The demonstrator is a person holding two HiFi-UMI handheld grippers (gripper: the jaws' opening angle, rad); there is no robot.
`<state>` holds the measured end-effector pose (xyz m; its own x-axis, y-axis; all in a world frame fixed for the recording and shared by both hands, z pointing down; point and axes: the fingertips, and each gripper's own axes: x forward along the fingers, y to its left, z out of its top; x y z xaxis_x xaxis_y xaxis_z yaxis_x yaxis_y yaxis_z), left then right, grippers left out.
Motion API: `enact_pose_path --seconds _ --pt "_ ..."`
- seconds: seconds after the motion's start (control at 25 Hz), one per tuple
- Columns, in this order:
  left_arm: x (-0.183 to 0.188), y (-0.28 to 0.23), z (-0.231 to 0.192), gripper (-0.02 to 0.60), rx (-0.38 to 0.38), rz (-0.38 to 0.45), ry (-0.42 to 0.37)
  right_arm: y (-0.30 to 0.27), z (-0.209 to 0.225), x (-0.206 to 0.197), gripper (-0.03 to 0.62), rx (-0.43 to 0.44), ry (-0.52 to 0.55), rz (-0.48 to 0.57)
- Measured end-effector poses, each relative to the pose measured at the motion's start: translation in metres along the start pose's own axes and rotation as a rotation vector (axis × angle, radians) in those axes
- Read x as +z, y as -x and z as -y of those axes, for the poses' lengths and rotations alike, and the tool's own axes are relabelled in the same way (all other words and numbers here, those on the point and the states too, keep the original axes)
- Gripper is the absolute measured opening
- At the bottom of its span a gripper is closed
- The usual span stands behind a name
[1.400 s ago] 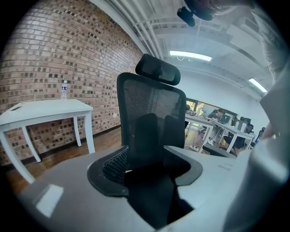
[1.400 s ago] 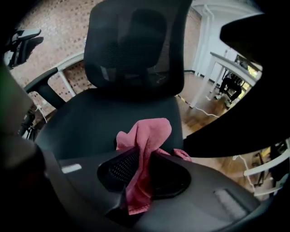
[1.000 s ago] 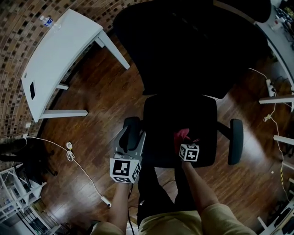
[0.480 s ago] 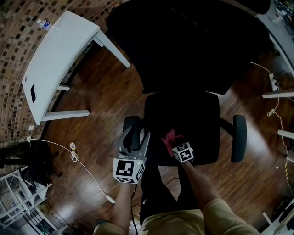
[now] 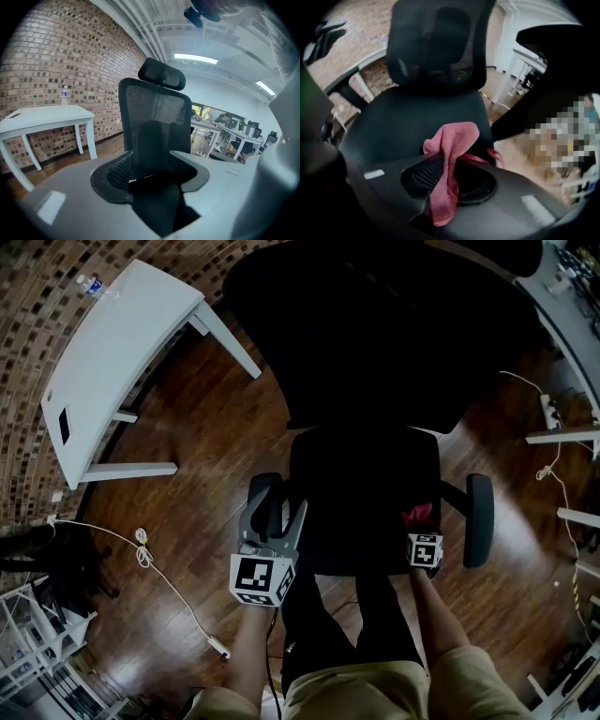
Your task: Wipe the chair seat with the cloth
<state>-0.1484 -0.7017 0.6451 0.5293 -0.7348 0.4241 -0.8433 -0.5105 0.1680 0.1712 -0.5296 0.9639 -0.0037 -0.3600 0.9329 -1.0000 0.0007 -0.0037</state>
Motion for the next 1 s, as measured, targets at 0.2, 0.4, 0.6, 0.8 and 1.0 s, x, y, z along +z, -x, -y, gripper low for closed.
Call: enact_pose_path --seconds 0.2,0.4,0.6,0.8,1.0 --pt "-0.001 0.024 -0.027 0.215 0.057 -0.002 0.007 -0.001 -0.190 0.027 0.080 0.403 -0.093 0.106" --pt "-0.007 0.044 -0.048 0.215 0.095 -0.012 0.018 0.011 -0.385 0.019 0.080 0.724 0.005 0.047" --pt "-0.017 0.048 -0.054 0.215 0.097 -0.031 0.019 0.005 -0.375 0.008 0.078 0.724 0.144 0.083" --pt "-0.014 0.035 -0.042 0.213 0.061 -0.014 0.018 -0.013 -0.202 -0.032 0.078 0.467 0.147 0.010" --pt "-0.007 0.022 -0.026 0.215 0.027 -0.001 0.022 0.011 -0.034 -0.049 0.078 0.167 0.133 -0.011"
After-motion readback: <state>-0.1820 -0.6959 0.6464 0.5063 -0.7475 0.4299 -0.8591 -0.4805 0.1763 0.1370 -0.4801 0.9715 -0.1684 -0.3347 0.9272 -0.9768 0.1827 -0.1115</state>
